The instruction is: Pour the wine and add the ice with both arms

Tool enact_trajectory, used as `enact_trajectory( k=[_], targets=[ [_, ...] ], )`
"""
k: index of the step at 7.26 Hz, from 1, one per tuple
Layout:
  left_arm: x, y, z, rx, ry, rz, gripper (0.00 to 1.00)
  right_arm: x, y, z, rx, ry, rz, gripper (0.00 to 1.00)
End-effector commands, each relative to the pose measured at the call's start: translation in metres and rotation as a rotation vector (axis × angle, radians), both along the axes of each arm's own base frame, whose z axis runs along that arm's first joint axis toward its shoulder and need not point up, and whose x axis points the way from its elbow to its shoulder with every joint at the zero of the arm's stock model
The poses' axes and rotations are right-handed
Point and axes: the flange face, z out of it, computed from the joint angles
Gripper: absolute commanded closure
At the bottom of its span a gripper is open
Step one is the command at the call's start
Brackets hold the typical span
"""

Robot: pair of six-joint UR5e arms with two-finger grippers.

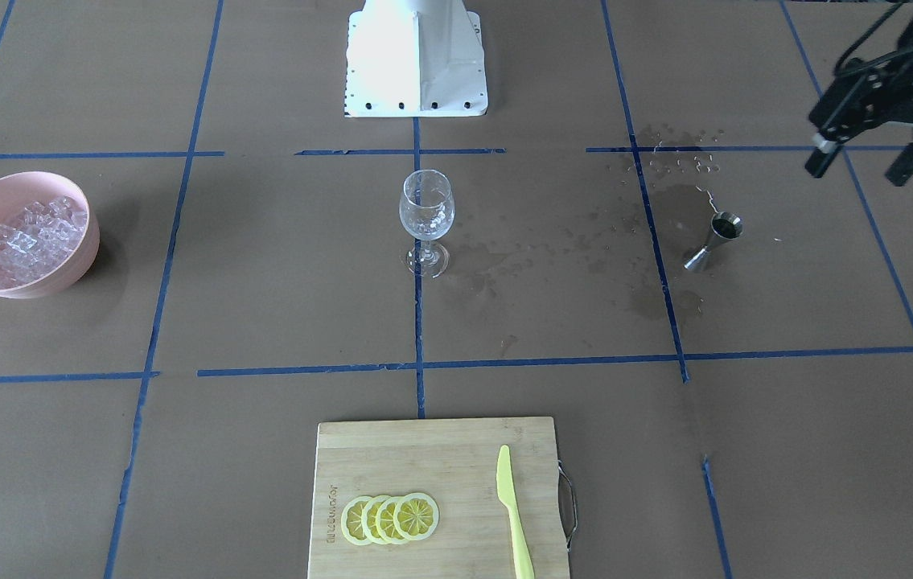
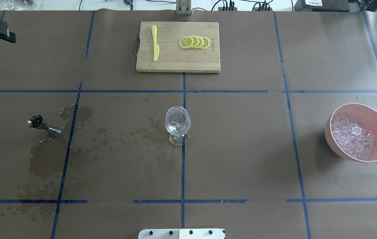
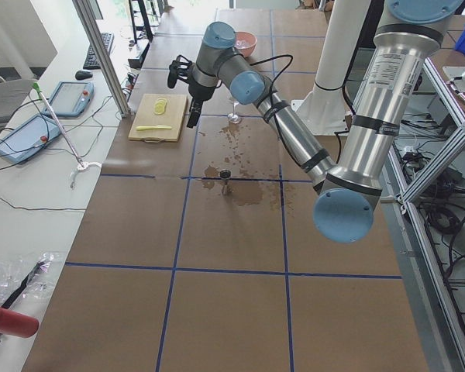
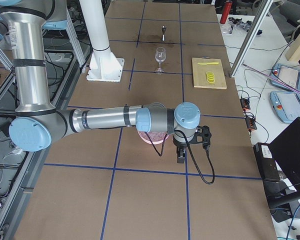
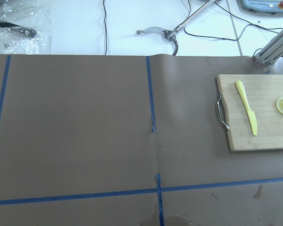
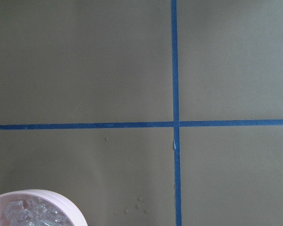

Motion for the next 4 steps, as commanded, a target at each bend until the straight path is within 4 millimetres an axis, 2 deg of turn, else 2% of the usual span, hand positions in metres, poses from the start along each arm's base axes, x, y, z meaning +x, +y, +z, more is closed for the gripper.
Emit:
enact_trajectory(
  k=[1,2,3,4],
  targets=[
    [0.06,0.056,-0.005,-0.025,0.014,-0.015,0.0,-0.005,-0.001,0.0,-0.001,0.002,-0.009,0.0],
    [0.042,0.099,0.009,0.017,0.007,-0.023,0.0,-0.008,-0.001,0.0,-0.001,0.002,-0.014,0.0],
    [0.022,0.125,0.031,0.044,0.023,-0.035,0.0,-0.019,-0.004,0.0,-0.001,0.009,-0.036,0.0],
    [0.006,0.143,0.063,0.088,0.029,-0.082,0.0,-0.023,-0.004,-0.001,0.0,0.01,-0.044,0.0]
  ],
)
